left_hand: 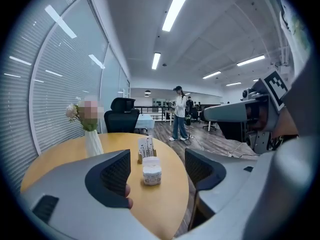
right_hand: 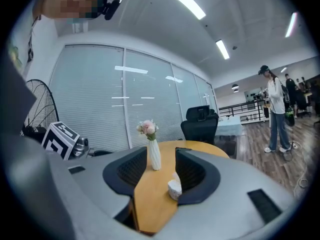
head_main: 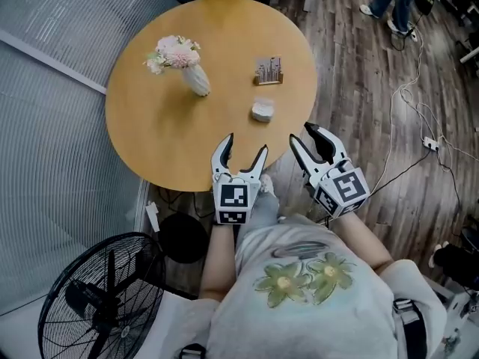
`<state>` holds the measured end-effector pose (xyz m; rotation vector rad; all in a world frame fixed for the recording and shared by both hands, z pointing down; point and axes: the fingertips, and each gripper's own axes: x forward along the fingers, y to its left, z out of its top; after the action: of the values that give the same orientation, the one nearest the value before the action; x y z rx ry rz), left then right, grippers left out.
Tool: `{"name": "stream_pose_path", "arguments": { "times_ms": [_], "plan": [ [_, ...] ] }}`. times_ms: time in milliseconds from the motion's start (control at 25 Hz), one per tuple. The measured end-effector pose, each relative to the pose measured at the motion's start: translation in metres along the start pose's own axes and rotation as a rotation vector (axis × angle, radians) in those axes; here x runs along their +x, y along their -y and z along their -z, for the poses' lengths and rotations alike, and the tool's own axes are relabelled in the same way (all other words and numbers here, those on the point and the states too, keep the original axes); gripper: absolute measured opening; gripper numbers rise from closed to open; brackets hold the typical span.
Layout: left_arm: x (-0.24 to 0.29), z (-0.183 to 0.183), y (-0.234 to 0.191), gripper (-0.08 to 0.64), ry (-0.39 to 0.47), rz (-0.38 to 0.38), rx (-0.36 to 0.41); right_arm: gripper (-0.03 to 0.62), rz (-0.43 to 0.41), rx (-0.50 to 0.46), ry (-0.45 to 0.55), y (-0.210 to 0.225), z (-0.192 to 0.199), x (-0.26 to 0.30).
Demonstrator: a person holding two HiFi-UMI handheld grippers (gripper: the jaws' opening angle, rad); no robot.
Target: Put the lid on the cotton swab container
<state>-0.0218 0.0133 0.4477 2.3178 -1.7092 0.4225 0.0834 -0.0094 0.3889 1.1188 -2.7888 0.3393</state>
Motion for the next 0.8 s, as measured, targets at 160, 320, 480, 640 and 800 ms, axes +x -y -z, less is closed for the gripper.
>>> {"name": "stream_pose_path", "arguments": {
  "times_ms": [160, 320, 480, 640, 800],
  "plan": [
    [0.014, 0.004, -0.008, 0.342, -0.017, 0.032, 0.011, 0.179, 0.005, -0.008, -0.022, 0.007, 0.001, 0.017],
    [0.031, 0.016, -0.013, 0.342, -0.051, 0.065, 0.02, 0.179, 0.008, -0.022, -0.044, 0.013, 0.005, 0.033],
    [0.047, 0.025, -0.017, 0.342, -0.075, 0.09, 0.012, 0.179, 0.01, -0.026, -0.062, 0.022, 0.007, 0.049],
    [0.066, 0.037, -0.019, 0.342, -0.108, 0.116, 0.01, 0.177, 0.011, -0.015, -0.072, 0.033, 0.011, 0.065],
    [0.085, 0.057, -0.02, 0.342, -0.157, 0.147, 0.013, 0.164, 0.023, -0.002, -0.074, 0.044, 0.016, 0.078]
  ]
}}
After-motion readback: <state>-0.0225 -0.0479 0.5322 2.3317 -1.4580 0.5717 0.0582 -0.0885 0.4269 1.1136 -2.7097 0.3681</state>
